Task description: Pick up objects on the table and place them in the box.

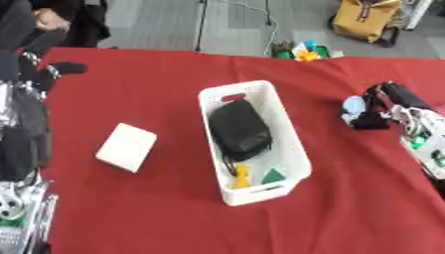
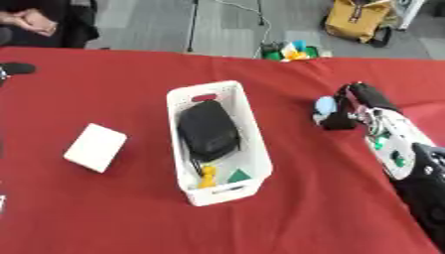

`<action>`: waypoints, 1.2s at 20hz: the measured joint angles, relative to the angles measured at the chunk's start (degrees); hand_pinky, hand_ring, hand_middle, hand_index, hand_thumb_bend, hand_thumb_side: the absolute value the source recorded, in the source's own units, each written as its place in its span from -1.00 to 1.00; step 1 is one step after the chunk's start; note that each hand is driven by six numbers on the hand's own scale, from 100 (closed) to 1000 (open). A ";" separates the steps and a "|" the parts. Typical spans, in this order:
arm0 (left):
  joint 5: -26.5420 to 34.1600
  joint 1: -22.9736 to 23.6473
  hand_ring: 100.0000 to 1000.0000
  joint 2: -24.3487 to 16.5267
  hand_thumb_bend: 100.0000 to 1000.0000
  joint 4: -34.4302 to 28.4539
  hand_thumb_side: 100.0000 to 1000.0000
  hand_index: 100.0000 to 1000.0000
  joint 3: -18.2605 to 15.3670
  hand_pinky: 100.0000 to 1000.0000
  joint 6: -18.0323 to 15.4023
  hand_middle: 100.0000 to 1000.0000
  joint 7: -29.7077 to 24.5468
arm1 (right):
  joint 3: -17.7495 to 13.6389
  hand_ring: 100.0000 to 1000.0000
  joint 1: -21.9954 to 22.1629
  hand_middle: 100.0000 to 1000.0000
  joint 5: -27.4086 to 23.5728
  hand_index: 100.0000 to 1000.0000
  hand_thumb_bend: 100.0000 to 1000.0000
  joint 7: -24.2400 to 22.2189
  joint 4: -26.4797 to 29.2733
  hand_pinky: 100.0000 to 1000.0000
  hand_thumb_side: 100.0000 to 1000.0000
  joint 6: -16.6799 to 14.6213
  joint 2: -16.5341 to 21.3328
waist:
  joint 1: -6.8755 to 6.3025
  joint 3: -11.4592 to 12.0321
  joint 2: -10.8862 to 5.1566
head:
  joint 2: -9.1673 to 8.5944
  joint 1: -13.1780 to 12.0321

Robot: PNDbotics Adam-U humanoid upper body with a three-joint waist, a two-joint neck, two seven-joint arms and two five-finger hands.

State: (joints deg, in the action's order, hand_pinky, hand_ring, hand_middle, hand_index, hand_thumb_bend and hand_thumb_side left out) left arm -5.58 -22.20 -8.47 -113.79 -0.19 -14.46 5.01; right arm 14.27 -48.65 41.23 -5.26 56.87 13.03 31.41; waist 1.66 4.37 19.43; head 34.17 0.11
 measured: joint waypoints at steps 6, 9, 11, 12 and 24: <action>0.00 0.00 0.71 0.00 -1.00 0.00 1.00 0.81 0.00 0.24 0.00 1.00 0.00 | 0.23 0.28 -0.27 -0.38 0.09 -0.04 -0.45 -0.40 0.60 0.54 -0.15 0.11 0.17 | 0.22 -0.02 -0.37 | 0.02 -0.01; 0.00 0.00 0.72 0.00 -1.00 0.00 1.00 0.81 0.00 0.24 0.01 1.00 -0.02 | 0.22 0.27 -0.64 -0.38 0.07 -0.04 -0.44 -0.58 0.88 0.54 -0.14 0.23 0.43 | 0.26 0.27 -0.43 | -0.03 0.02; 0.01 0.00 0.72 0.00 -1.00 0.00 1.00 0.81 0.00 0.24 0.03 1.00 -0.05 | 0.22 0.27 -1.22 -0.38 0.00 -0.04 -0.46 -0.62 1.01 0.54 -0.12 0.29 0.69 | 0.39 0.37 -0.43 | -0.07 0.05; 0.01 0.00 0.72 0.00 -1.00 0.00 1.00 0.81 0.00 0.24 0.05 1.00 -0.07 | 0.22 0.27 -1.32 -0.38 -0.01 -0.04 -0.46 -0.62 1.11 0.54 -0.12 0.29 0.78 | 0.49 0.37 -0.43 | -0.07 0.05; 0.01 0.06 0.72 -0.02 -1.00 0.00 1.00 0.81 0.01 0.24 0.14 1.00 -0.18 | 0.62 0.27 -2.59 -0.38 -0.25 -0.15 -0.47 -1.73 3.57 0.53 -0.09 0.27 2.18 | 1.41 -0.07 -1.03 | -0.03 -0.14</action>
State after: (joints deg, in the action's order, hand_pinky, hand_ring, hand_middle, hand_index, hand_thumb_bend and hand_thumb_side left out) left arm -5.57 -22.14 -8.49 -113.79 -0.18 -14.32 4.83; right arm 14.89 -51.24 40.99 -6.99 60.44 13.30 33.59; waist 3.07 4.30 18.41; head 34.14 -0.03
